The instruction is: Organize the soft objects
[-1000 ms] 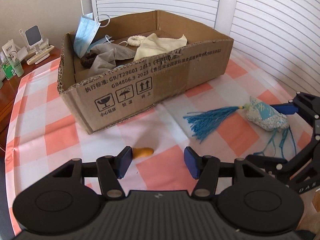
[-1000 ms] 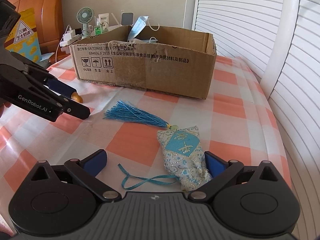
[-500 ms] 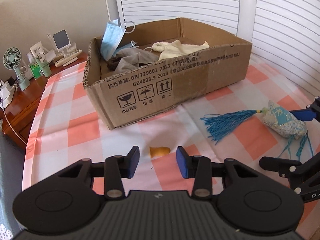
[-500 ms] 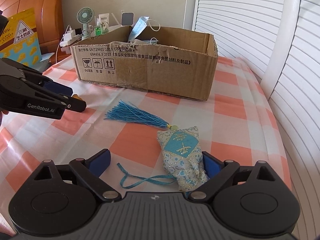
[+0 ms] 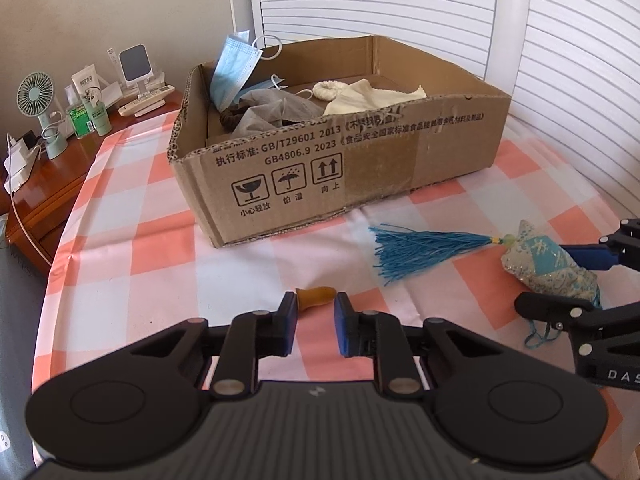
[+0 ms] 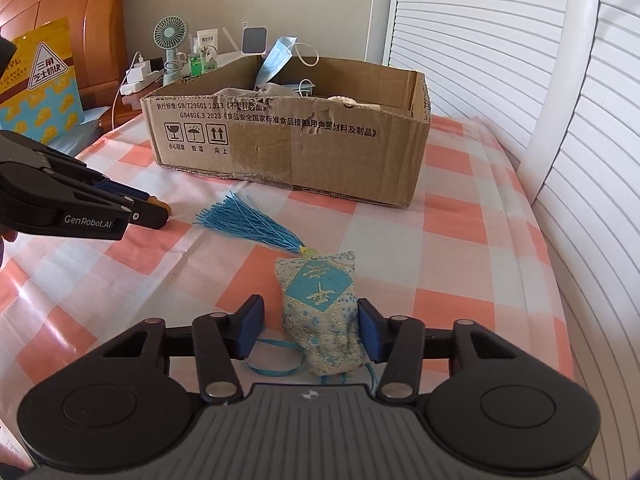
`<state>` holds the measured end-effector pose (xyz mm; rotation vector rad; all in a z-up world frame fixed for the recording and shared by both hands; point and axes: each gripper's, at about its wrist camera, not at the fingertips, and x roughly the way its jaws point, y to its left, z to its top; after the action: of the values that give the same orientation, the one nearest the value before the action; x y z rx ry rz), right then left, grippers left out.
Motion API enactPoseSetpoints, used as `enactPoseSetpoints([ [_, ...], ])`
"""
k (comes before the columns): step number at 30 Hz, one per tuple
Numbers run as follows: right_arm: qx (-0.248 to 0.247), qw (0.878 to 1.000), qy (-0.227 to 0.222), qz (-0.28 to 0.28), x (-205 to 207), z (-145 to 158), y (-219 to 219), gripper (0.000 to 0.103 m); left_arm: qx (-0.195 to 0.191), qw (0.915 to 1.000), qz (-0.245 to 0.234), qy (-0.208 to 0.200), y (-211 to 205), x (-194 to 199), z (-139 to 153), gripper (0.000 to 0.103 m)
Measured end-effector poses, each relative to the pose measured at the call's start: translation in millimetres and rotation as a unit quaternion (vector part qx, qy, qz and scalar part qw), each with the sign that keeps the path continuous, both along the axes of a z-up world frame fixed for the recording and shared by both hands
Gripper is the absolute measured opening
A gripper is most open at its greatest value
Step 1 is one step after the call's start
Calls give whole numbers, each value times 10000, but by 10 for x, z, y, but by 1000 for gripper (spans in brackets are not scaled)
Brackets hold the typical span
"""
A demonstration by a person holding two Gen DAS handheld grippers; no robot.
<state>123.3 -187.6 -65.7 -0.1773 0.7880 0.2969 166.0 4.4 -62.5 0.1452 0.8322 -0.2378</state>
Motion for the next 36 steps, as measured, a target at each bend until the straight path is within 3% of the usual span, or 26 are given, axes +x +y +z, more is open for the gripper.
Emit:
enactPoseSetpoints([
  [11,-3,10000,18,47,31,4,-24,55,-47,9998,171,-38,-23,52,-13,19],
  [14,-1,10000,14,70,30,20,-33,42,-124,9996,249,-40,-16,61,-17,18],
  [20,-6,9998,-109,156,6,116,-53,40,-20,9998,150,-103,-21,27,8,18],
  [29,-80,9983,-369,441,-36,399,-72,40,148,9996,-207,-89,45,-35,197,18],
  [36,-75,9954,-814,496,-17,809,-119,40,91,9982,-580,-103,85,-117,437,18],
])
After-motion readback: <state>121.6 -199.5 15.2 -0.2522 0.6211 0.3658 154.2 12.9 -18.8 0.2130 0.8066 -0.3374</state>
